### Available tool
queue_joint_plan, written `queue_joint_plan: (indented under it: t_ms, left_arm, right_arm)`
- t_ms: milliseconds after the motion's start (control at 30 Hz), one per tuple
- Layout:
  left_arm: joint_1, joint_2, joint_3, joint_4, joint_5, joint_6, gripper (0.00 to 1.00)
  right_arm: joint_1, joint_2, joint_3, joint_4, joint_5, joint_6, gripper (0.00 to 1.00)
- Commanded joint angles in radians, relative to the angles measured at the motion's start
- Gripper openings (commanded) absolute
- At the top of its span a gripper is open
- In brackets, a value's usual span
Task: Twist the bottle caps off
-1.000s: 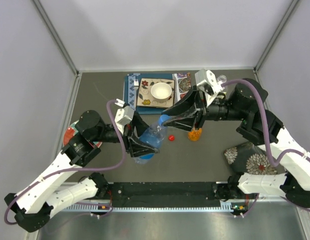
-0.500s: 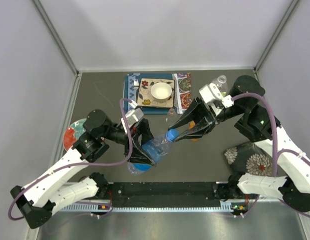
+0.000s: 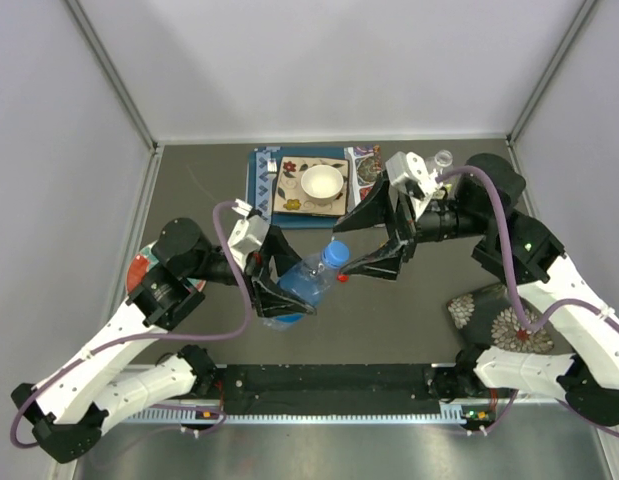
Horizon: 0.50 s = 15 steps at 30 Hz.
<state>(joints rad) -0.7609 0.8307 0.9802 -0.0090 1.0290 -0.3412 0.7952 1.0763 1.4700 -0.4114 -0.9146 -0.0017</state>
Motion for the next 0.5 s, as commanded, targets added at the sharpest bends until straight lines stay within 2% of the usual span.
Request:
queue_joint_plan:
  t_ms: [0, 100, 267, 333, 467]
  left_arm:
    - [-0.005, -0.018, 0.035, -0.077, -0.15, 0.158, 0.44]
    - [-0.015, -0.015, 0.038, -0.118, -0.226, 0.208, 0.43]
    - [-0.034, -0.004, 0.034, -0.154, -0.487, 0.258, 0.41]
    - [-0.041, 0.002, 0.032, -0.154, -0.529, 0.263, 0.4]
    - [-0.083, 0.012, 0.02, -0.132, -0.718, 0.281, 0.4]
  right_arm:
    - [-0.007, -0.012, 0.088, 0.002, 0.134, 0.08, 0.75]
    - [-0.005, -0.012, 0.115, 0.034, 0.219, 0.144, 0.78]
    - [-0.005, -0.033, 0.108, 0.179, 0.229, 0.303, 0.81]
    - [-0.007, -0.035, 0.107, 0.215, 0.269, 0.353, 0.82]
    - [-0.005, -0.027, 0.104, 0.227, 0.39, 0.439, 0.84]
